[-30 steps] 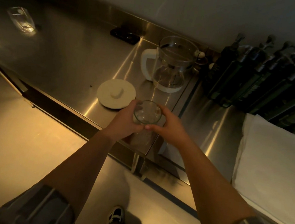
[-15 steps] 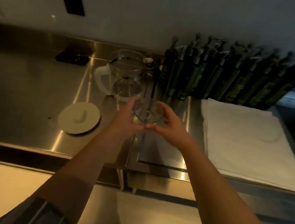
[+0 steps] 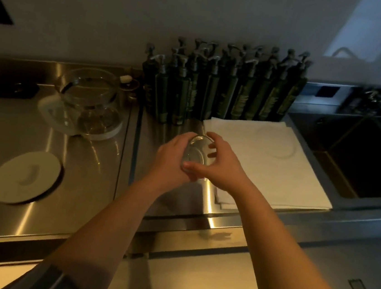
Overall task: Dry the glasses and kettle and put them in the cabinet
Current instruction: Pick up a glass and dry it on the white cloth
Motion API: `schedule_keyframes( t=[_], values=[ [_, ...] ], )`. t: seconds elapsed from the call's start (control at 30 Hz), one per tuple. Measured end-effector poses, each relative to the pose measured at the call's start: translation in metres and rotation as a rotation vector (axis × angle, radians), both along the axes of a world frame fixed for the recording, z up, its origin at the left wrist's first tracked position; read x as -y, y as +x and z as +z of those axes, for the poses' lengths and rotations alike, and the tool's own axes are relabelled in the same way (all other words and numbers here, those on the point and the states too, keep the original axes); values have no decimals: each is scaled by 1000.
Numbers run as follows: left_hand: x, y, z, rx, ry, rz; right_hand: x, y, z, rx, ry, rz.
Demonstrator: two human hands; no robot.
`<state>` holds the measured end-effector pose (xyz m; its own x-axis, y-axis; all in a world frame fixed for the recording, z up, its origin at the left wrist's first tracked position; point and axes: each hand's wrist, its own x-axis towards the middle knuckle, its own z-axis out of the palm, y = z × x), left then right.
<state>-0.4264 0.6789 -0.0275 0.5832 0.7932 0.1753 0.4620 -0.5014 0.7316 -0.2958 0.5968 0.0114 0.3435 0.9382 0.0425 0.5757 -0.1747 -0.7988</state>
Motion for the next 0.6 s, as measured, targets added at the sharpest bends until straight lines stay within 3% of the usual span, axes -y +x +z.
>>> schedule_keyframes(
  t=[0.2, 0.6],
  values=[
    [18, 60, 7, -4, 8, 23, 5, 65, 6, 52, 9, 33],
    [50, 132, 5, 9, -149, 28, 43, 194, 15, -262, -10, 212]
  ],
)
